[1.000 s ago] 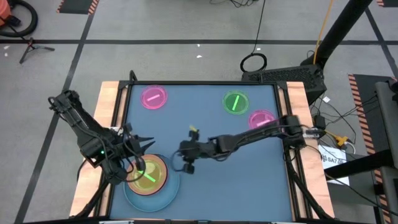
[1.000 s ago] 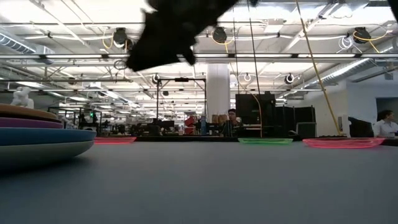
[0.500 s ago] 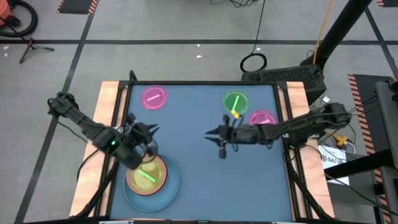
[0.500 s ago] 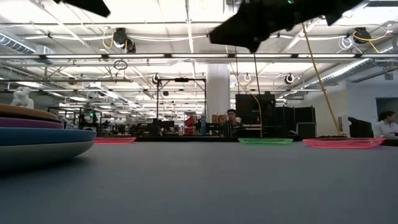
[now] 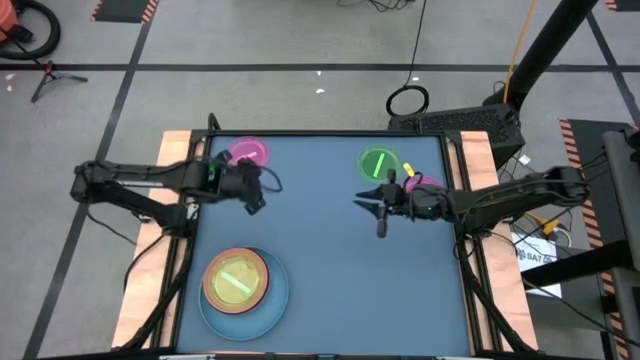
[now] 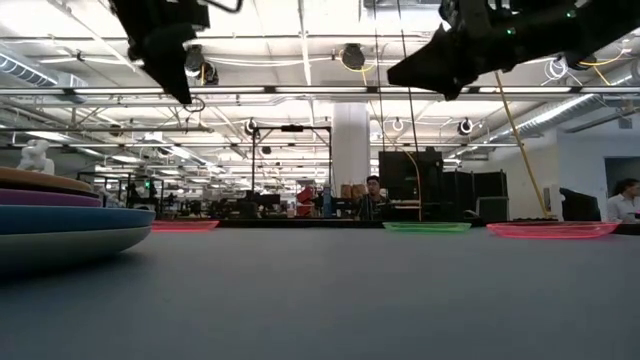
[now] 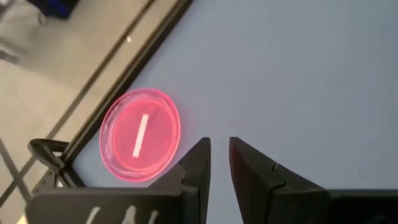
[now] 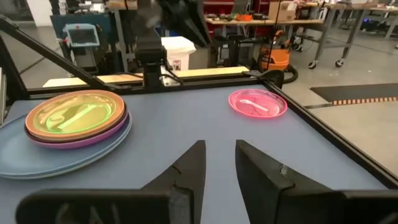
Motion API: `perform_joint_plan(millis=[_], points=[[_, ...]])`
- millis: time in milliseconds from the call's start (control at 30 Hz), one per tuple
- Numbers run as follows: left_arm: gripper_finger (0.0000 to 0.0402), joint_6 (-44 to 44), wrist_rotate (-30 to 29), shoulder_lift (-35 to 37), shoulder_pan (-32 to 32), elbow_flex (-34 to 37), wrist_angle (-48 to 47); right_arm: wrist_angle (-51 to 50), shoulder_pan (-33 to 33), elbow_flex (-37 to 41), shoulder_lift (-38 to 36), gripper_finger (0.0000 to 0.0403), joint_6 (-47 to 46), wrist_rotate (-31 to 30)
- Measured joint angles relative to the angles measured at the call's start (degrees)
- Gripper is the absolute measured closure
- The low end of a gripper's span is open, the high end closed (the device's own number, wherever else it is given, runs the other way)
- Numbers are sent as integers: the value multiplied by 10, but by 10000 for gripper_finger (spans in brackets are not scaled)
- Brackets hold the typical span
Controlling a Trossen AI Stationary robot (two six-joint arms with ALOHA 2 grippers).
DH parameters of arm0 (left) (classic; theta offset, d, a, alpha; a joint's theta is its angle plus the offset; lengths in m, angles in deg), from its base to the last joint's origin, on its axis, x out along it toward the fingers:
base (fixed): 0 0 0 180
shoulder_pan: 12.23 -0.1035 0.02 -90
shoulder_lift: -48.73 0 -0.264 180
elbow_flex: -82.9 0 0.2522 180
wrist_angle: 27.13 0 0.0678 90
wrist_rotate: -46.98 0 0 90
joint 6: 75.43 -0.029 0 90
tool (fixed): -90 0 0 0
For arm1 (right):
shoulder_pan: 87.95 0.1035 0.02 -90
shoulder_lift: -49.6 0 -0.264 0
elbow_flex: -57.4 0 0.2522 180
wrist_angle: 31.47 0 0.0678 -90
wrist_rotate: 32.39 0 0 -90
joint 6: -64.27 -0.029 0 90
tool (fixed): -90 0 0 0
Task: Stack plastic plates
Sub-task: Stack the left pink plate on top of the green plate
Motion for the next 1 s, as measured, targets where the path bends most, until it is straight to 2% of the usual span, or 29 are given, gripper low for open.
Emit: perform_joint_plan(millis=[300, 467, 733, 1000], points=[[335, -184, 158, -85, -158, 0, 46, -11, 1, 6, -21, 321, 0, 2], [335, -242, 214, -148, -235, 0, 49, -16, 1, 6, -21, 321, 0, 2], [335, -301, 226, -226, -341, 0, 65, -23, 1, 6, -21, 321, -8, 3], [335, -317, 227, -245, -402, 0, 94, -37, 1, 6, -21, 321, -22, 3]])
